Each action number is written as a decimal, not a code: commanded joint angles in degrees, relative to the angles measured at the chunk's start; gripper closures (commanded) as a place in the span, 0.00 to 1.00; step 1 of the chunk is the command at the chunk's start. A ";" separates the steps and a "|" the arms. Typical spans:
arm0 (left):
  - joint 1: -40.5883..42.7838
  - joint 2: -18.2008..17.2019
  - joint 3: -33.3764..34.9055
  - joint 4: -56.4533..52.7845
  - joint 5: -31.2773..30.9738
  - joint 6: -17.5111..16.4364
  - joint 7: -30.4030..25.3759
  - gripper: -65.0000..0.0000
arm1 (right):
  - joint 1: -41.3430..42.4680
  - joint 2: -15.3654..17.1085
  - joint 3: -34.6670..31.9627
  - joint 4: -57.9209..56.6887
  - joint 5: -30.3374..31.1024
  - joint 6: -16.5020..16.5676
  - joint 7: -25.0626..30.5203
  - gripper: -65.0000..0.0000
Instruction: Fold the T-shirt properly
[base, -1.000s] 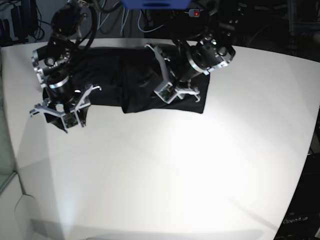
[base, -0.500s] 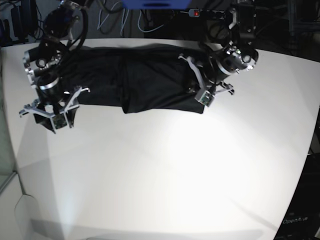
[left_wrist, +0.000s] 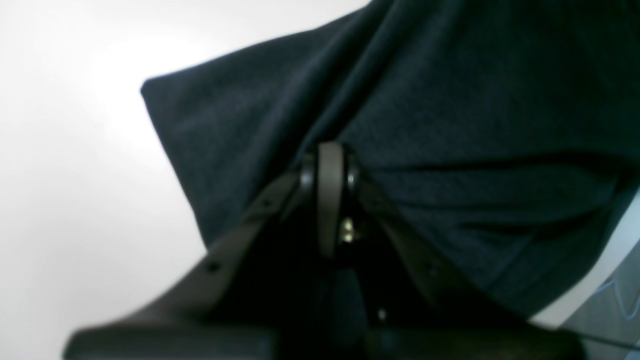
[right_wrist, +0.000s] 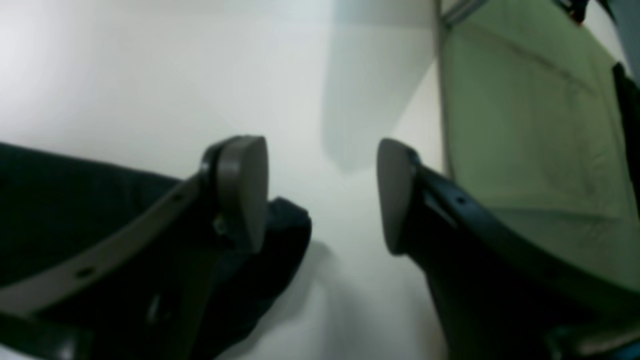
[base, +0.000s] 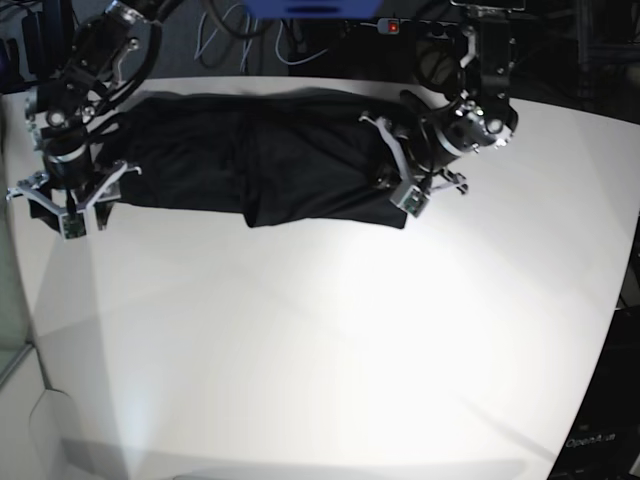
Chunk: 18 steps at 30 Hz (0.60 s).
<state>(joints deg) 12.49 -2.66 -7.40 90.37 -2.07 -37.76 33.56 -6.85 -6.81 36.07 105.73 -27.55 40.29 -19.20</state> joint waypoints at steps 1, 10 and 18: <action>-0.32 -0.47 -0.12 0.67 -0.18 0.00 -0.20 1.00 | 0.30 0.17 0.89 -0.37 0.43 -0.29 0.87 0.45; 0.12 -2.14 -0.21 0.67 -0.26 0.00 -0.20 1.00 | 0.39 -1.76 4.23 -3.18 0.43 -0.29 0.87 0.45; 1.00 -2.22 -0.29 0.67 0.00 0.00 -0.37 1.00 | 1.27 -2.19 7.13 1.48 13.62 -0.29 0.26 0.45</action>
<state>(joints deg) 13.58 -4.71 -7.53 90.41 -2.79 -37.74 32.36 -5.91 -9.19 43.22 106.24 -14.33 40.25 -20.18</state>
